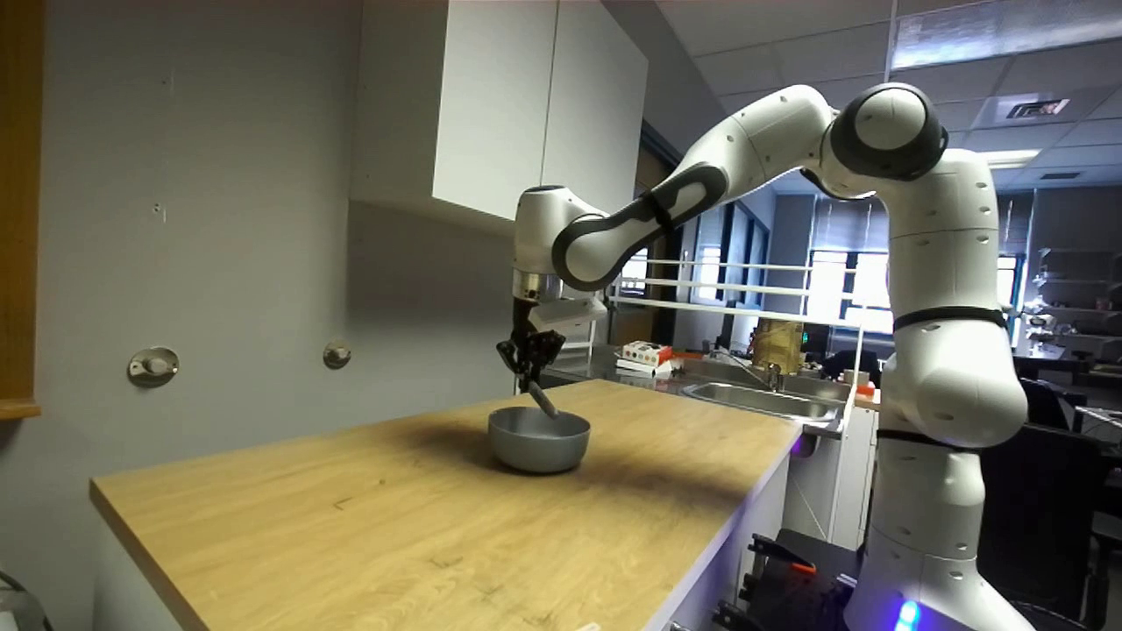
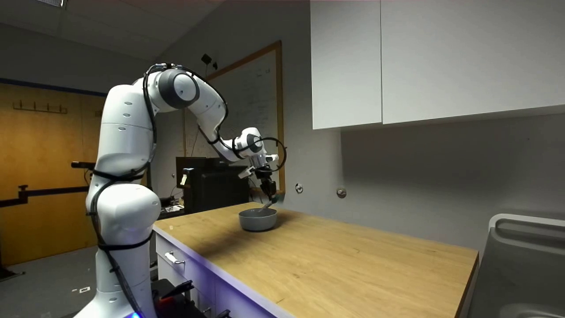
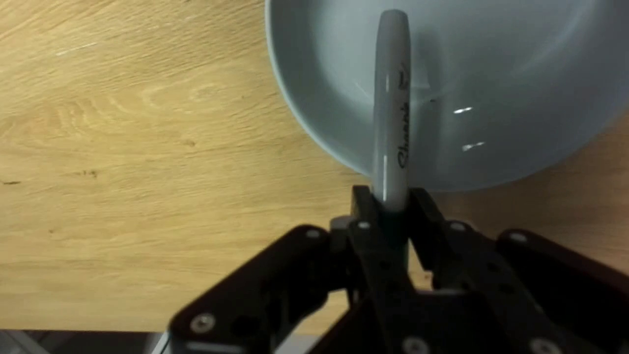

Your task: Put the marker in the bowl

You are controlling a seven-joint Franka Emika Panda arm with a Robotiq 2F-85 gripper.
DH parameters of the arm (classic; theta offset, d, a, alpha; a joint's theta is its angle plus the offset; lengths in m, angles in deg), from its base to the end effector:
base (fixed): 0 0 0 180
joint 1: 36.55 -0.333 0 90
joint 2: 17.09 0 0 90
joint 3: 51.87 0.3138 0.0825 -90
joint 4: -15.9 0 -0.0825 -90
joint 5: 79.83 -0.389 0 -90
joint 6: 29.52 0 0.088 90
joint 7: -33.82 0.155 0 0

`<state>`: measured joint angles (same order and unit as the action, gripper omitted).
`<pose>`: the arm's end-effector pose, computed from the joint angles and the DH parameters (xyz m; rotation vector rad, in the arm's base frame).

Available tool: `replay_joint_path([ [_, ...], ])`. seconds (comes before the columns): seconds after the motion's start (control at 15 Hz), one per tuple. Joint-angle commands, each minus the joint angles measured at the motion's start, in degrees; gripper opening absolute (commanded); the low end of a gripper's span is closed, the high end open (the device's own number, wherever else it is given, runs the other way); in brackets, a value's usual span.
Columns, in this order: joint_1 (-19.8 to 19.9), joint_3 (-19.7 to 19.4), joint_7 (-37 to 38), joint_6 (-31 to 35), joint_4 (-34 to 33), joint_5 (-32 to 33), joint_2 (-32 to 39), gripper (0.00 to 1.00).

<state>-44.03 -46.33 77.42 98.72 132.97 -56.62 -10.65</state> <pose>0.5814 0.1067 0.3469 2.8528 -0.4243 0.3249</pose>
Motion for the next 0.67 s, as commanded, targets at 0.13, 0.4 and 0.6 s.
replay_joint_path([
  [0.13,-0.5,-1.1,-3.4,-0.8,-2.3,-3.3,5.4,0.54],
  [0.4,-1.4,-1.1,-5.4,-3.7,-2.4,-2.9,6.0,0.83],
  [0.6,-1.7,-1.6,-3.7,-1.8,-0.9,-1.9,5.7,0.81],
])
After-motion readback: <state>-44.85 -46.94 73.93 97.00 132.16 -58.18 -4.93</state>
